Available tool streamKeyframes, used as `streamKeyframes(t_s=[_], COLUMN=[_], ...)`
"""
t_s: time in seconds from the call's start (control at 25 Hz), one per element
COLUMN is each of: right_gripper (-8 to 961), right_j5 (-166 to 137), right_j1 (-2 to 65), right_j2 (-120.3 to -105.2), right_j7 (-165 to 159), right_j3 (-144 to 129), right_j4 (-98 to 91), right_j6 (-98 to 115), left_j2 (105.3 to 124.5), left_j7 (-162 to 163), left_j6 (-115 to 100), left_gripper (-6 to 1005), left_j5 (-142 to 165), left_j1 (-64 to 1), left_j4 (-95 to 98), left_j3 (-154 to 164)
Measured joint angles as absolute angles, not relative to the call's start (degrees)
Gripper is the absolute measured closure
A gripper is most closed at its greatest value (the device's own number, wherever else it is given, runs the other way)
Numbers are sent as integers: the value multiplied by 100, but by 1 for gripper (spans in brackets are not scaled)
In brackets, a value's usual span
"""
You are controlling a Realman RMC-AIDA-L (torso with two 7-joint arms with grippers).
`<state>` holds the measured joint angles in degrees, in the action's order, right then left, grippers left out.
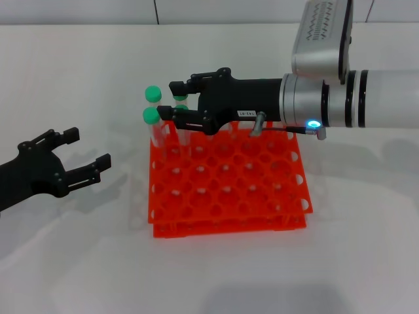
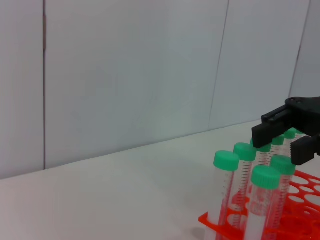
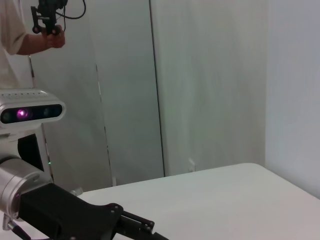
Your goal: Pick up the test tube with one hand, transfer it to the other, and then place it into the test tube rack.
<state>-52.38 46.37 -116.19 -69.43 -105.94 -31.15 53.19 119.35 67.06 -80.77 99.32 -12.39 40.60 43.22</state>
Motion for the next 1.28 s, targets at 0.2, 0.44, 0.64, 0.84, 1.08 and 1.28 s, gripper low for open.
streamKeyframes(t_s=[0.2,0.44,0.64,0.84,1.08,1.28], right_gripper=[479,474,464,455,443,433], right_j5=[-5238,-5289,-5718,-7225,-7957,-8238], right_j1=[4595,4311,3976,3578,3203,2917], right_j2=[-11618,-11506,-11318,-11312,-11331,-11258], right_j7=[-6948,-6988,-7152,-7510,-7641,-7682], right_j3=[-10568,-10527,-10118,-8748,-7981,-7835], right_j4=[-3195,-3588,-3893,-4081,-4315,-4497], right_j6=[5359,5810,6219,7030,7505,7610], left_j2=[11935,11923,11902,11834,11712,11571], left_j7=[6706,6732,6809,6913,7122,7257], left_j6=[-8077,-8082,-8106,-8132,-8331,-8635], left_gripper=[106,106,106,106,106,106], left_j5=[9932,9932,9921,9953,10097,10243], left_j1=[-1240,-1241,-1276,-1369,-1504,-1611], left_j4=[4060,4068,4111,4123,4123,4123], left_j3=[4310,4284,4285,4298,4333,4340])
